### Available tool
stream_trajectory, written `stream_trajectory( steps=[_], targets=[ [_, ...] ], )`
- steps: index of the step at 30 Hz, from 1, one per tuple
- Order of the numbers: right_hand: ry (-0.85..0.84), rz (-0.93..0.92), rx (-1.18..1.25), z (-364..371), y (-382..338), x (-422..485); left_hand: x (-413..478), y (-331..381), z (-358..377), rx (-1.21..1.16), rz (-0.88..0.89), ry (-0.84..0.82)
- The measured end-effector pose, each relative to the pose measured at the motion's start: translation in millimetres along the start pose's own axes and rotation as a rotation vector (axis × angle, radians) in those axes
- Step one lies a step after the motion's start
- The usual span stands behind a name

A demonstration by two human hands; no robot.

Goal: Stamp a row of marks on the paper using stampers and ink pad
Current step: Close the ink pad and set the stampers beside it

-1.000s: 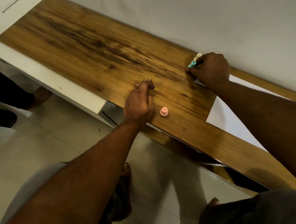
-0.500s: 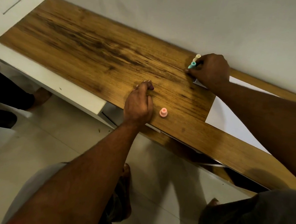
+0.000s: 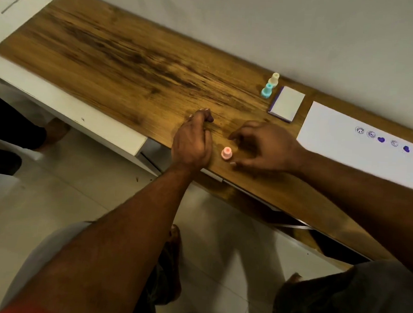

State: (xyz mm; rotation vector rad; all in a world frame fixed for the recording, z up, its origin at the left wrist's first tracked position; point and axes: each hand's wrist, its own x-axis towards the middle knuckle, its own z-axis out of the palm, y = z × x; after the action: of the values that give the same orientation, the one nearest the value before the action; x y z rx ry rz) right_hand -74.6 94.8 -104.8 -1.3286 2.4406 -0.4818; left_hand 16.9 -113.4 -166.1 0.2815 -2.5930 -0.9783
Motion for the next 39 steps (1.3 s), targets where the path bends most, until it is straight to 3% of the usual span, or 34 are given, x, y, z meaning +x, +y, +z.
stream_trajectory(
  steps=[7, 12, 18, 39],
  targets=[
    [0.109, -0.026, 0.001, 15.4, 3.6, 24.5, 1.5, 1.2, -0.8, 0.017, 0.011, 0.012],
    [0.356, 0.307, -0.068, 4.1, 24.9, 47.5, 1.0, -1.8, 0.7, 0.002, 0.014, 0.016],
    [0.450, 0.549, -0.129, -10.1, 42.2, 54.7, 0.6, -5.1, 2.8, -0.012, 0.029, 0.026],
    [0.516, 0.560, -0.130, -28.0, 47.7, 37.5, -0.3, -3.9, 2.4, -0.006, 0.002, 0.015]
  ],
)
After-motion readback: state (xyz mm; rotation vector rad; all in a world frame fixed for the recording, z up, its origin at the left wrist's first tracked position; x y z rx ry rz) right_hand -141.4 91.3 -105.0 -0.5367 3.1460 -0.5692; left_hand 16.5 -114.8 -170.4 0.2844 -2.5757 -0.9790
